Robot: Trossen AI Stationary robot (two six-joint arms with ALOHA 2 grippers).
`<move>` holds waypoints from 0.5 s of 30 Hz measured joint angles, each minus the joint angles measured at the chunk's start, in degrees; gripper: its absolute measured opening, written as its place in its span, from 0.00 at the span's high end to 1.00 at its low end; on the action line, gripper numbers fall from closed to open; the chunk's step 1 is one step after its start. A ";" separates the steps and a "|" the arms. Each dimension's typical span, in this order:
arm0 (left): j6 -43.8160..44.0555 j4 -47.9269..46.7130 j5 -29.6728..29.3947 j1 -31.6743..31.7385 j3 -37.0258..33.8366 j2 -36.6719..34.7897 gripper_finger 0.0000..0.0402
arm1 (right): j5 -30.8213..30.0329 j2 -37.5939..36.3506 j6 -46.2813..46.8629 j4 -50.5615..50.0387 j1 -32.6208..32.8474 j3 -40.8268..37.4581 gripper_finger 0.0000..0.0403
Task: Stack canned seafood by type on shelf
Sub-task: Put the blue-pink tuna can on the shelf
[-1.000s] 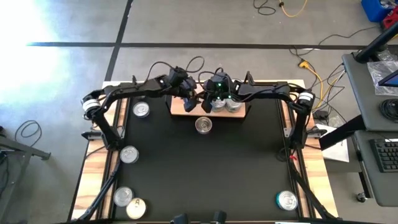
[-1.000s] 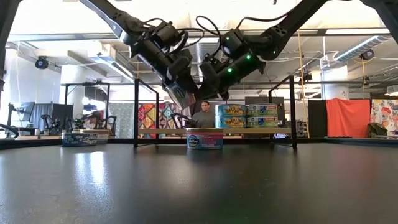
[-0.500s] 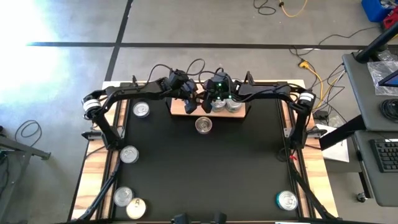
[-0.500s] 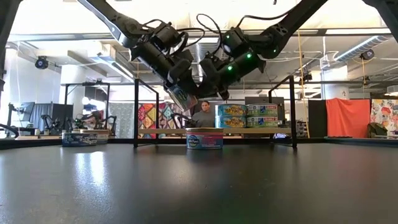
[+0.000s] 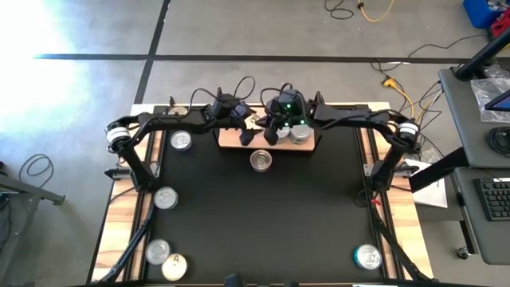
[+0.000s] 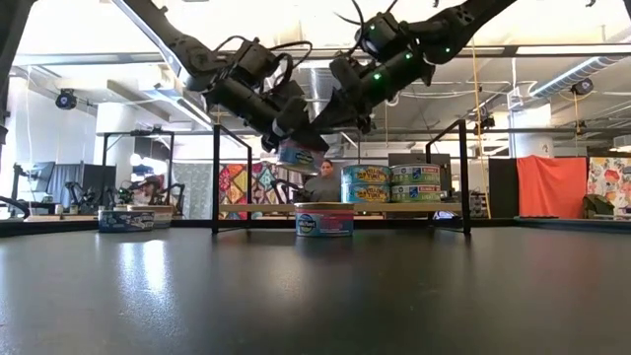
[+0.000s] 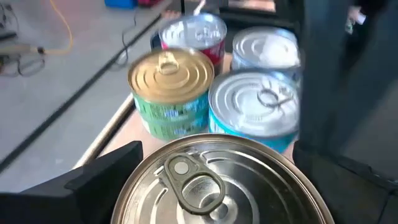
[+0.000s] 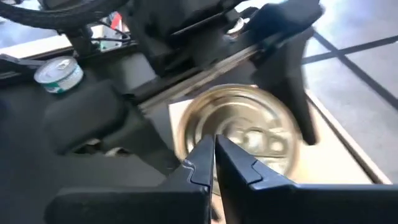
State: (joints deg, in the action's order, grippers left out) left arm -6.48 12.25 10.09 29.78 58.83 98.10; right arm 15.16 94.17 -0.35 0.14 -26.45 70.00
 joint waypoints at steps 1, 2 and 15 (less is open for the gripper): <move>-0.19 1.33 -0.01 0.00 -0.40 0.00 0.02 | 0.00 -0.04 0.58 0.07 0.28 0.00 0.98; -0.33 2.37 0.00 0.00 -0.80 0.00 0.02 | -0.01 -0.10 0.87 0.05 0.39 0.00 0.98; -0.02 7.74 -0.39 0.00 -1.66 3.54 0.02 | -0.58 4.87 3.21 8.63 0.06 -0.07 0.98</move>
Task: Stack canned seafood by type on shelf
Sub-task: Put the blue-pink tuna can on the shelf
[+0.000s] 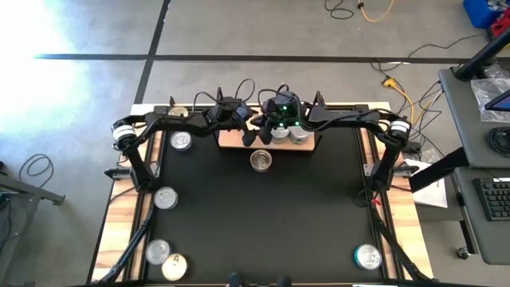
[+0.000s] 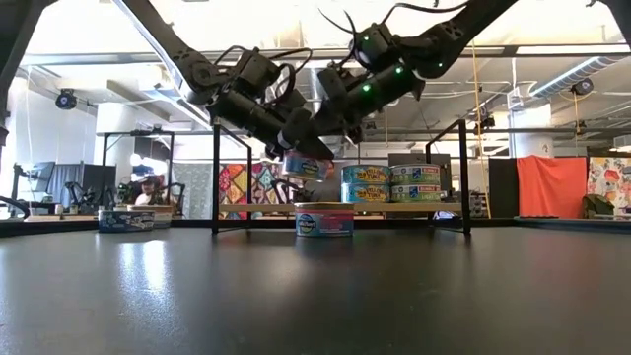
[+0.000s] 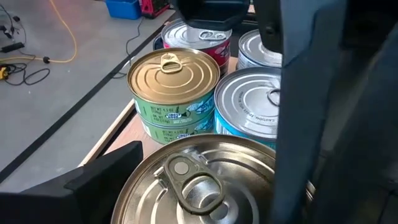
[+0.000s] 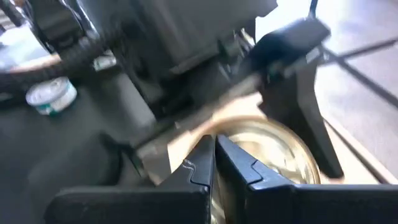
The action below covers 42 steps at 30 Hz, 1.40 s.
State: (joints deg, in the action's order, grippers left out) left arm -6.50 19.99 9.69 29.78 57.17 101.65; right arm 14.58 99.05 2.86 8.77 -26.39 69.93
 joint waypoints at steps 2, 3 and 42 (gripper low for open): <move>0.02 -0.14 -0.11 0.00 0.00 0.03 0.02 | 0.03 0.39 0.16 0.54 -0.13 0.10 0.98; 0.02 -0.20 -0.15 0.00 0.00 0.06 0.02 | 0.24 0.63 0.14 0.50 -0.23 0.05 0.98; -2.73 -6.75 1.55 0.00 0.07 0.81 0.02 | 1.08 8.78 -5.49 0.49 -1.56 0.29 0.98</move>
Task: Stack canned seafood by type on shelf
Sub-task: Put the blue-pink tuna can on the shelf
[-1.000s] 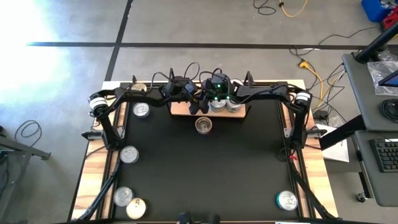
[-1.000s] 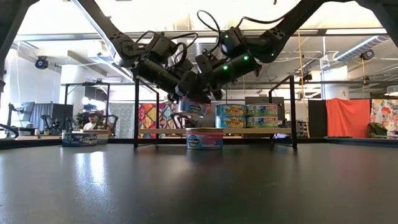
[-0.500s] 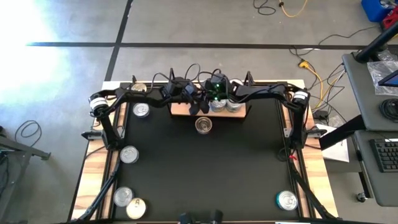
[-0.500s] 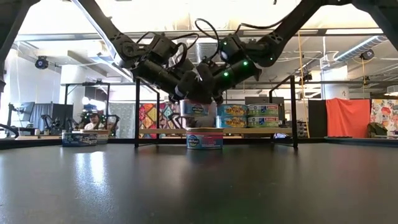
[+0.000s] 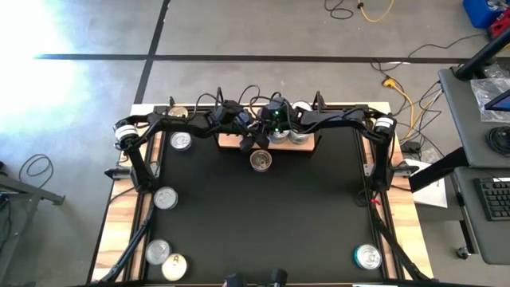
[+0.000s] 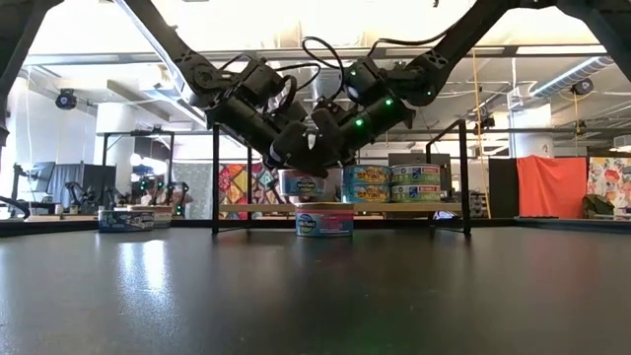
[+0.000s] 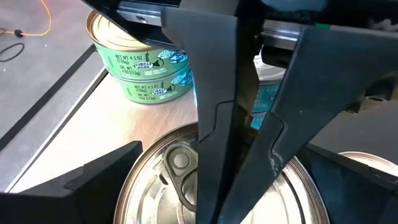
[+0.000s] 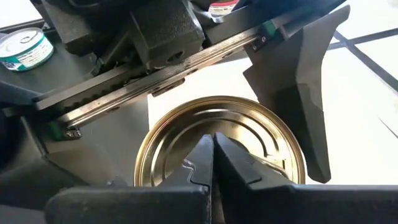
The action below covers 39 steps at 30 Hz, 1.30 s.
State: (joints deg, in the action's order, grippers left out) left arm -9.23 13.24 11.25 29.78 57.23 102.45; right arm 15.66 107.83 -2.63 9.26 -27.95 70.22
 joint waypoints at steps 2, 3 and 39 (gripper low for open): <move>-0.49 -0.17 0.00 0.00 0.00 0.00 0.02 | -0.12 0.06 0.00 -0.04 0.00 0.00 0.98; -0.77 -0.22 -0.01 0.00 0.00 0.00 0.02 | -0.18 0.08 0.00 -0.04 0.01 0.00 0.98; -3.25 -3.72 -0.63 -1.09 0.83 0.48 0.03 | -5.20 0.38 -6.20 -6.64 2.39 3.14 0.98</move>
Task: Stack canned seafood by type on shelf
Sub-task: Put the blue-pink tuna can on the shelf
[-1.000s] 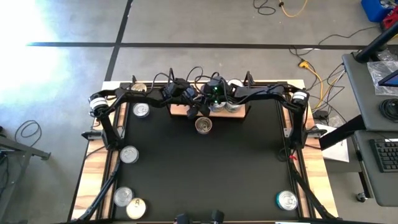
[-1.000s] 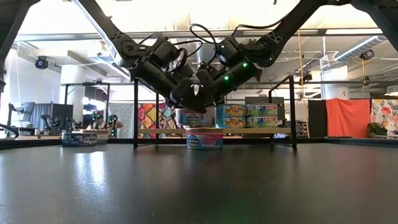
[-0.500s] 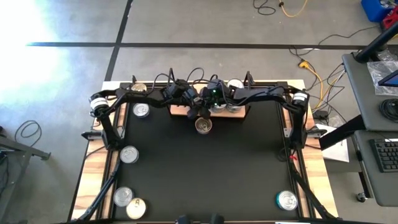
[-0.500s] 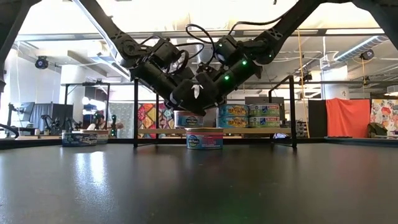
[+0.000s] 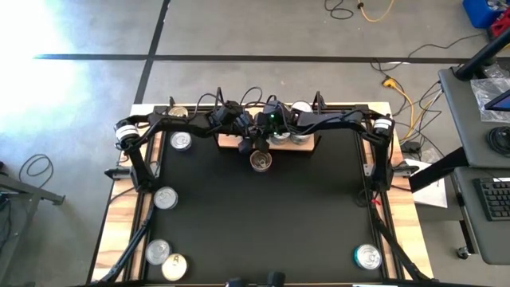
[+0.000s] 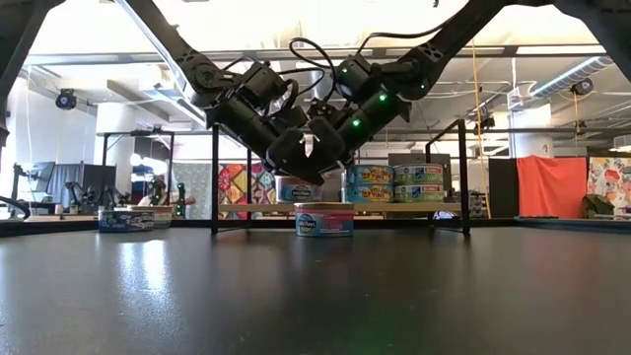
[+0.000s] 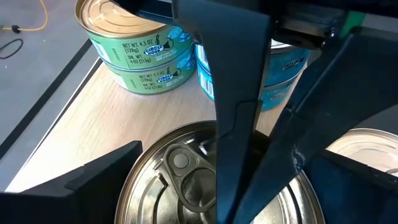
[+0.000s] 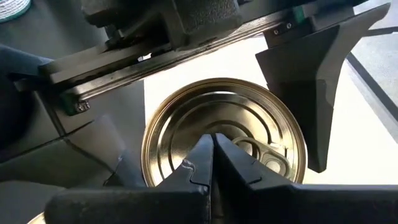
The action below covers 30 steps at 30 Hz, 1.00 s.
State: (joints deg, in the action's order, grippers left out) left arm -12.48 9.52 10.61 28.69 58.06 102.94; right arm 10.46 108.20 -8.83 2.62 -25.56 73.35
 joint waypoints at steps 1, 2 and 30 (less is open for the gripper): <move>0.13 -0.01 0.02 0.00 0.00 0.00 0.02 | 0.00 0.15 -0.04 0.06 0.00 -0.03 0.98; 0.26 -0.12 -0.01 0.00 0.00 0.00 0.02 | 0.01 0.47 -0.07 0.27 0.00 -0.03 0.98; -3.91 -13.10 -1.99 1.25 3.14 -0.63 0.01 | -3.19 3.50 0.88 -7.53 0.20 2.28 0.98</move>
State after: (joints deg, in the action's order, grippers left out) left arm -16.39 -3.58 8.62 29.93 61.20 102.30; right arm 7.27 111.70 -7.94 -4.91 -25.36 75.64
